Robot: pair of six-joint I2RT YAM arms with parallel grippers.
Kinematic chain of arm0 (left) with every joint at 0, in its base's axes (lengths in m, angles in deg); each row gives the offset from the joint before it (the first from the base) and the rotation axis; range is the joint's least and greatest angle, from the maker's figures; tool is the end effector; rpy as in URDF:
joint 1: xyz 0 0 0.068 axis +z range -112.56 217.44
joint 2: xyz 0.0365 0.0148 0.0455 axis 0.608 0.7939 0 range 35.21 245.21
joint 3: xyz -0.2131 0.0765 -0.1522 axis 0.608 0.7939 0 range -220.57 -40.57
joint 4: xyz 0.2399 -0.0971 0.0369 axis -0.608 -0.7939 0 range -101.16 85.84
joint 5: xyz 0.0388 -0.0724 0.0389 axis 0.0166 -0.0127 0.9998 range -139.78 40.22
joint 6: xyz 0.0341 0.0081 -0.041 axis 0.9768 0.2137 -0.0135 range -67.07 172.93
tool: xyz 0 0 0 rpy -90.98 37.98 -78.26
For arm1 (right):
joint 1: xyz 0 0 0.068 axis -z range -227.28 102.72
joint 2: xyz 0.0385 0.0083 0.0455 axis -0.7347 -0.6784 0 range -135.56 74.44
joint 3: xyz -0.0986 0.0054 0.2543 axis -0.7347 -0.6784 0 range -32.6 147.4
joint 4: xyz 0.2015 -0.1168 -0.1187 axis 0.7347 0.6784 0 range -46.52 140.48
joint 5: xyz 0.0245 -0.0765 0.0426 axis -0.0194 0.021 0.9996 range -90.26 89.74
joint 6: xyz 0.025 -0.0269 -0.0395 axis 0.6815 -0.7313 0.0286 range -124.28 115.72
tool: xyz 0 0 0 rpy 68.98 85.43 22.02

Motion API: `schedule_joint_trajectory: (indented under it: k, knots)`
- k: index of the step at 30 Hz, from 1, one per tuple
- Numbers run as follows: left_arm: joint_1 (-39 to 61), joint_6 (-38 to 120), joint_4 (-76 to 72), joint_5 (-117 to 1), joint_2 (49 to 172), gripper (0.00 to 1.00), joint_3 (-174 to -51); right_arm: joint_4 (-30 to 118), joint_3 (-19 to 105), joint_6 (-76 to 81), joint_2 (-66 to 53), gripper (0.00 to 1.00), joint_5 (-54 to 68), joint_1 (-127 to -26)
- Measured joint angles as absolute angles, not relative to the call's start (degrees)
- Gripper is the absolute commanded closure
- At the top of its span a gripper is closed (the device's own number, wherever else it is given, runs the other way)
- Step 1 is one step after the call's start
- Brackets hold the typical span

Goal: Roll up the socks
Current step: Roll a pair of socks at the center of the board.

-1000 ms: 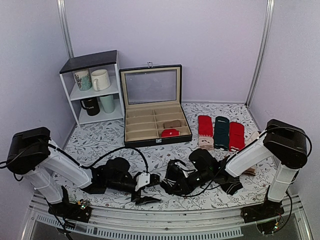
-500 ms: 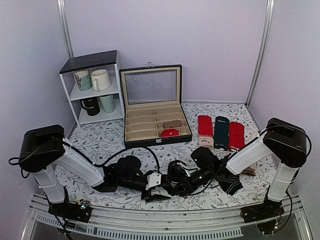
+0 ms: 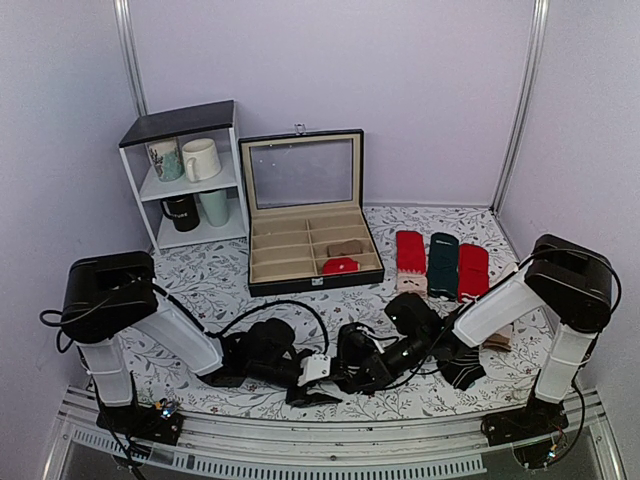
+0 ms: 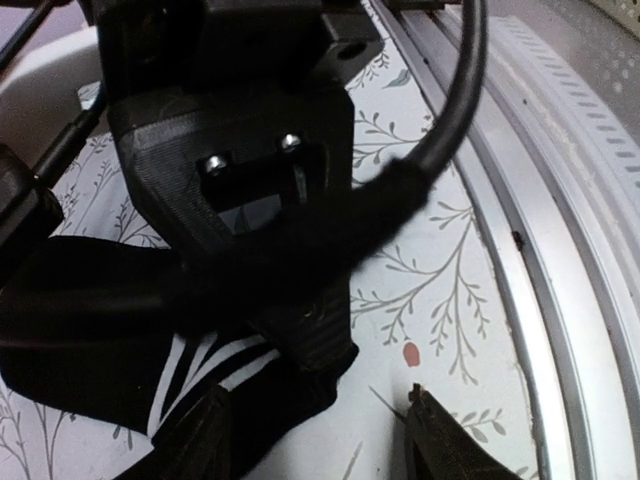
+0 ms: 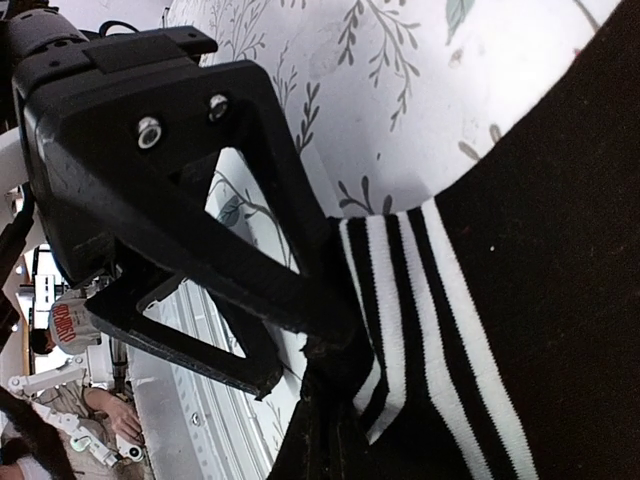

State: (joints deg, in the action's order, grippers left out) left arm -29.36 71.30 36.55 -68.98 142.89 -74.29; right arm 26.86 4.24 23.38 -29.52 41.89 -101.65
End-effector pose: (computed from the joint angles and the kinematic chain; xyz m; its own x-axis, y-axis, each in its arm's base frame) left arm 0.1135 -0.2946 0.0871 0.1028 0.5158 -0.8505 0.9947 -0.0457 0.0925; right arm 0.1542 0.2561 0.0898 -0.7933 -0.5161 -0.3230 -0.5454 0.3664 0.7539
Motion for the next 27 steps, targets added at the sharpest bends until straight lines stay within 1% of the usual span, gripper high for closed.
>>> schedule_joint_trajectory:
  k: [7,12,16,17,18,21,23,27]
  knots:
    - [-29.49,71.04,35.35,-67.58,143.74,0.53,-76.01,27.91,4.2,23.14,-29.52,1.0,43.88,-100.45]
    - [-29.62,70.84,35.1,-67.03,143.98,0.58,-76.38,28.72,4.22,23.16,-29.52,1.0,45.49,-99.01]
    - [-29.91,70.71,35.04,-66.6,143.98,0.59,-76.43,29.46,4.22,23.4,-29.52,1.0,46.41,-98.0]
    - [-30.0,70.71,35.06,-66.4,143.98,0.56,-76.43,29.55,4.22,23.54,-29.52,1.0,46.5,-97.87]
    - [-30.08,70.71,35.04,-66.18,143.98,0.5,-76.47,29.59,4.22,23.69,-29.59,1.0,46.63,-97.83]
    - [-30.5,70.66,35.17,-65.5,143.98,0.4,-76.6,29.53,4.31,24.28,-29.91,1.0,47.16,-97.61]
    - [-30.98,70.58,35.7,-64.85,143.98,0.38,-76.49,29.49,4.31,24.5,-30.0,1.0,47.33,-97.54]
    - [-31.9,71.06,36.57,-63.3,143.98,0.38,-76.25,29.44,4.31,24.93,-29.98,1.0,47.46,-97.52]
